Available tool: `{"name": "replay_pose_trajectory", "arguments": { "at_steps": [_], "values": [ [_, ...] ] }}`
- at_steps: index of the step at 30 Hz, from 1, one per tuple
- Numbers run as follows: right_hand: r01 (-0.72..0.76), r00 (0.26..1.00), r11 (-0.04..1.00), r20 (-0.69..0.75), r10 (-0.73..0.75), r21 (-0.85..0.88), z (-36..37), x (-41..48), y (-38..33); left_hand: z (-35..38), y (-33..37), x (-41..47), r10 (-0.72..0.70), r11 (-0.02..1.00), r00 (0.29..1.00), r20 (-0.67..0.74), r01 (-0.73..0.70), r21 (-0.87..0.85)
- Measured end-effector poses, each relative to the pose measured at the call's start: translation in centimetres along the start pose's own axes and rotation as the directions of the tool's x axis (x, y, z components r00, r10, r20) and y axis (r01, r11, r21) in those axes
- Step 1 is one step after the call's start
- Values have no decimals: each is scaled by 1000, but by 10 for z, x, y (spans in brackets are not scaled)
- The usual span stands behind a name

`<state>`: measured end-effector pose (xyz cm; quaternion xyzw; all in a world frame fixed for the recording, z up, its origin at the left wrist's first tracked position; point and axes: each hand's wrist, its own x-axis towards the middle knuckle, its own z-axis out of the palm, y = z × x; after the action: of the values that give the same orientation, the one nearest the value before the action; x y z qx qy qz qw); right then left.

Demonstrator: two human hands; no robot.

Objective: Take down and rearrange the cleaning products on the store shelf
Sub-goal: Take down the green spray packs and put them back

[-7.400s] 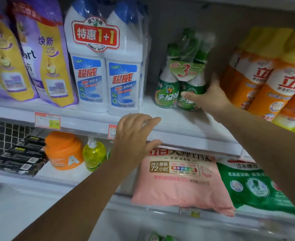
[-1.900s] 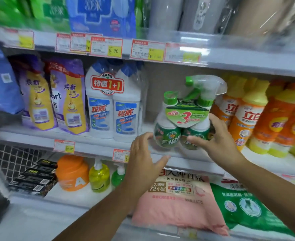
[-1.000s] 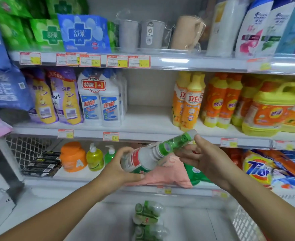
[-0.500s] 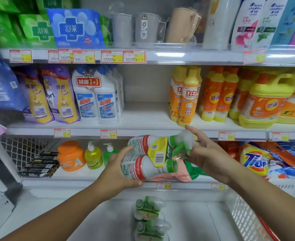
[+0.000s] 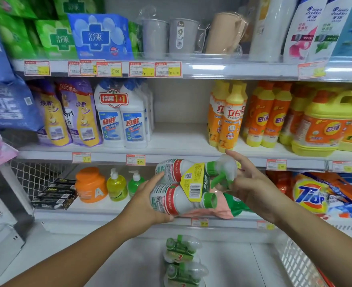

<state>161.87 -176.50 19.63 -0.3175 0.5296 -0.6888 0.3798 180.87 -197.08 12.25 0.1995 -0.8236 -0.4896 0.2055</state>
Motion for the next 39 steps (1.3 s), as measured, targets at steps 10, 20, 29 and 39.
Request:
{"name": "replay_pose_trajectory", "arguments": {
  "at_steps": [10, 20, 29, 39],
  "values": [
    [77, 982, 967, -149, -116, -243, 4, 4, -14, 2, 26, -6, -169, 868, 955, 245, 262, -421],
    [76, 987, 945, -110, -116, -319, 6, 12, -17, 18, 40, 8, -213, 847, 948, 237, 301, -438],
    [104, 985, 826, -61, -164, -553, 2, 31, 6, 9, 56, 52, -148, 822, 974, 172, 218, -526],
    [287, 917, 686, -14, -398, -668, 3, 161, -13, -35, 40, 169, -10, 947, 984, -177, -47, -317]
  ]
}}
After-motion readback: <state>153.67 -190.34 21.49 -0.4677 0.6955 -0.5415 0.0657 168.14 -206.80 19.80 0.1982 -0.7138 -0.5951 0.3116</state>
